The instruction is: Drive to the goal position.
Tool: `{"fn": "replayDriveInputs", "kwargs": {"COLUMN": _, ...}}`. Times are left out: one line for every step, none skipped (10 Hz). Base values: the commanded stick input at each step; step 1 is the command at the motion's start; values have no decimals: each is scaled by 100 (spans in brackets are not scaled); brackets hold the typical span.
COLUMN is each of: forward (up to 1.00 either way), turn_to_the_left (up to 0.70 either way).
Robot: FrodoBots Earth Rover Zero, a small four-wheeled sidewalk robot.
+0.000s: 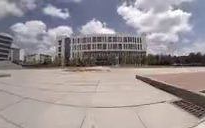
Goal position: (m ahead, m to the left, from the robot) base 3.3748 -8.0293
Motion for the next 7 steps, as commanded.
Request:
{"fn": "replayDriveInputs", "kwargs": {"forward": 70, "turn_to_the_left": 0}}
{"fn": "replayDriveInputs", "kwargs": {"forward": 70, "turn_to_the_left": 0}}
{"fn": "replayDriveInputs", "kwargs": {"forward": 70, "turn_to_the_left": 0}}
{"fn": "replayDriveInputs", "kwargs": {"forward": 70, "turn_to_the_left": 0}}
{"fn": "replayDriveInputs", "kwargs": {"forward": 70, "turn_to_the_left": 4}}
{"fn": "replayDriveInputs", "kwargs": {"forward": 70, "turn_to_the_left": 1}}
{"fn": "replayDriveInputs", "kwargs": {"forward": 70, "turn_to_the_left": 0}}
